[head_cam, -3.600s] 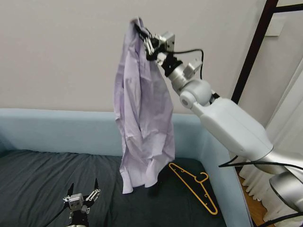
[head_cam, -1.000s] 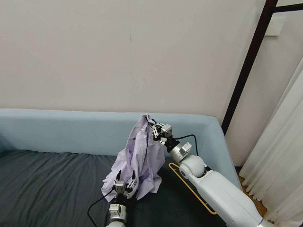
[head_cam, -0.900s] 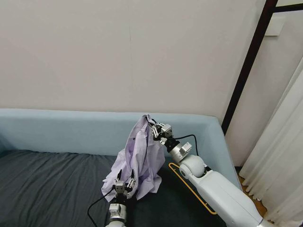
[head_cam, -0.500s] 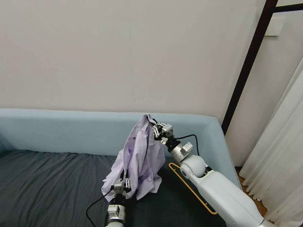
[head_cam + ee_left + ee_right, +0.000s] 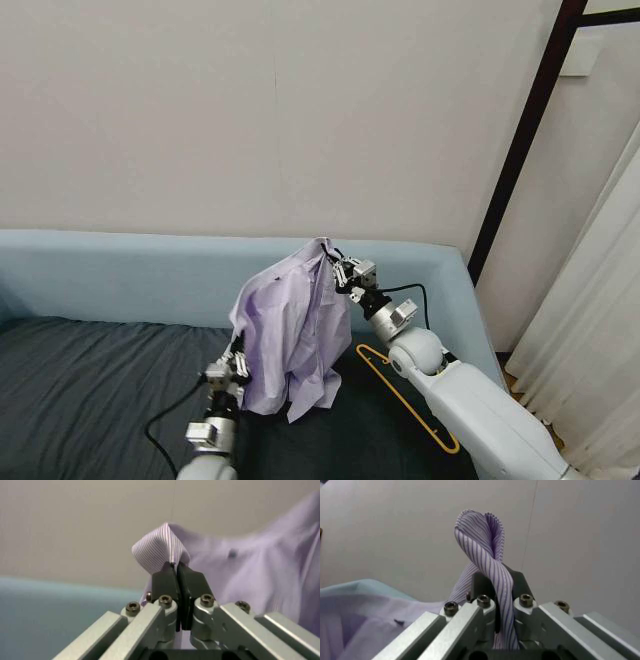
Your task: Pick up the clothes from the sofa and hang them on the clothes hanger.
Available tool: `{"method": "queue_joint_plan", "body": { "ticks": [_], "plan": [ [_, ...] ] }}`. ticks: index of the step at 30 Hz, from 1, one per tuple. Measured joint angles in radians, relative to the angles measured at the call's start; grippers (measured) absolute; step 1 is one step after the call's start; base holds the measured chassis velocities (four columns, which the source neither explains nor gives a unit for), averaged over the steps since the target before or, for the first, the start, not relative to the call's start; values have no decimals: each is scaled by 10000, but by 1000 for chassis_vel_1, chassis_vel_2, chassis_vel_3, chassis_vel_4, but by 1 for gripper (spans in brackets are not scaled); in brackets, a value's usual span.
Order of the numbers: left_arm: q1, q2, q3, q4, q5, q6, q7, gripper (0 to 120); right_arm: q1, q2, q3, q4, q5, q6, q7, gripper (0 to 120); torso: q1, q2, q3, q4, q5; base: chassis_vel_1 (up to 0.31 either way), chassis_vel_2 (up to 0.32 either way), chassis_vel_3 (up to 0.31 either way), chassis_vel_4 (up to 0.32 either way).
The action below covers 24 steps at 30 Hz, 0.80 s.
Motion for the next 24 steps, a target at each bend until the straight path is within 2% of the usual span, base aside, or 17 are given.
{"method": "queue_joint_plan", "body": {
  "ticks": [1,2,3,4,5,6,7,8,10,14,16,18,21,24],
  "plan": [
    [-222,854,-107,-796,-829,242,-4,0,10,-81,76,39,28,-17,28,0,0,1,-1,-6,7,0,0,0,0],
    [-222,854,-107,-796,-829,242,-4,0,10,-81,76,39,28,-17,28,0,0,1,-1,-6,7,0,0,0,0],
    [-395,1527,-176,-1317,-1478,521,-23,0,34,-114,101,97,62,-27,32,0,0,0,-1,-9,9,0,0,0,0],
    [-447,1738,-200,-1470,-1689,606,-40,0,47,-117,103,116,77,-29,32,0,1,1,0,-10,7,0,0,0,0],
    [-739,2766,-250,-1998,-2651,1027,-133,0,125,-134,127,244,190,-43,24,0,0,0,0,-3,7,0,0,0,0],
    [-739,2766,-250,-1998,-2651,1027,-133,0,125,-134,127,244,190,-43,24,0,0,0,0,-3,7,0,0,0,0],
    [-1012,3342,-267,-2230,-3248,1270,-204,0,193,-151,176,362,332,-46,-37,0,0,0,0,0,7,0,0,0,0],
    [-1109,3509,-272,-2293,-3422,1340,-217,0,223,-157,198,406,397,-46,-72,0,0,0,0,0,6,0,0,0,0],
    [-1818,4408,-376,-2536,-4404,1689,-354,0,596,-202,378,776,943,-91,-293,0,0,0,0,-4,4,0,0,0,0],
    [-2658,5085,-384,-2563,-5107,1975,-554,0,1064,-417,545,1287,1587,-326,-480,0,1,0,1,-3,2,0,0,0,0],
    [-3753,5913,-308,-2494,-5722,2320,-764,0,1785,-819,632,1931,2177,-735,-444,0,1,0,0,-6,5,0,0,0,0],
    [-3977,6066,-298,-2473,-5817,2400,-794,0,1920,-903,635,2039,2244,-808,-404,0,1,0,-1,-6,8,0,0,0,0],
    [-4996,6823,-251,-2291,-6140,2783,-901,0,2699,-1467,666,2630,2494,-1252,-119,0,1,0,0,-4,7,0,0,0,0],
    [-5305,7134,-258,-2261,-6179,3000,-909,0,3067,-1800,755,2960,2595,-1593,-24,0,0,1,-1,-5,8,0,0,0,0]
  ]
}}
